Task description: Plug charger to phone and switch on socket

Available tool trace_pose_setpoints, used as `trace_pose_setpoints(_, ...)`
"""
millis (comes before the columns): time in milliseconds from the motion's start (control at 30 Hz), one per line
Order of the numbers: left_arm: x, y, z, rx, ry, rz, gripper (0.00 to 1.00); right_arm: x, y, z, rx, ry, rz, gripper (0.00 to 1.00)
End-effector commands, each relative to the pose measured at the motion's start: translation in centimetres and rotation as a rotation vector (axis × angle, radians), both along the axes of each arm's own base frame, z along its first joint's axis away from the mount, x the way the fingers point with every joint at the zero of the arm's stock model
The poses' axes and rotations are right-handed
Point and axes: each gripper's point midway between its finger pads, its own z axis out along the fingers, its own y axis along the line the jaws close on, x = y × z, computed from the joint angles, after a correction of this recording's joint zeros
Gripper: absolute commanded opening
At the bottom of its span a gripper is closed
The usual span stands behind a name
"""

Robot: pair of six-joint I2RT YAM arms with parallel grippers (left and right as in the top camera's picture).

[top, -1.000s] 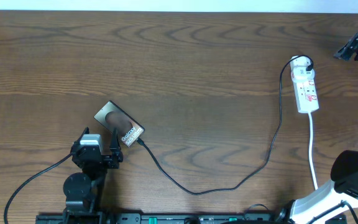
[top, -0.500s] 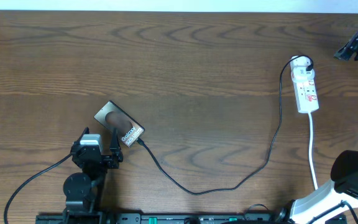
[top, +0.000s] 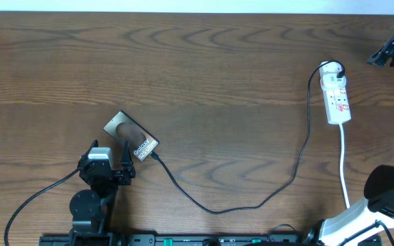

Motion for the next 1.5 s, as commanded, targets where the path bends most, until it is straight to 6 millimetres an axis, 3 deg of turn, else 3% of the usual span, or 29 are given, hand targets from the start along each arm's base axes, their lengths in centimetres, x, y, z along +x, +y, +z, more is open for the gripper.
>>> trace_pose_setpoints(0,0.0,-0.2,-1.3,0.018,0.024,-0.015,0.75,-0.1,-0.1,0.4,-0.003,-0.008,-0.014,0.99)
trace_pose_setpoints(533,0.0,-0.2,-1.3,0.018,0.024,-0.015,0.74,0.0,0.0,0.4,-0.002,-0.007,-0.013,0.99)
trace_pose_setpoints(633,0.0,-0.2,-1.3,0.018,0.024,-0.015,0.74,0.1,-1.1,0.4,-0.066,-0.007,-0.017,0.99)
trace_pose_setpoints(767,0.0,-0.2,-1.3,0.018,0.024,-0.015,0.74,0.1,-1.0,0.3,-0.075,0.0,-0.016,0.99)
trace_pose_setpoints(933,0.0,-0.2,-1.3,0.018,0.024,-0.015,0.75,1.9,-0.2,0.8,-0.099,-0.056,0.018,0.99)
trace_pose_setpoints(1067,0.0,-0.2,-1.3,0.018,0.024,-0.015,0.75,4.7,2.1,1.6,-0.136,-0.157,0.087,0.99)
trace_pose_setpoints(1233,0.0,-0.2,-1.3,0.018,0.024,-0.015,0.74,7.4,6.6,1.9,-0.168,-0.278,0.197,0.99)
trace_pose_setpoints(1467,0.0,-0.2,-1.3,0.018,0.024,-0.015,0.74,7.0,11.8,0.3,-0.246,-0.388,0.285,0.99)
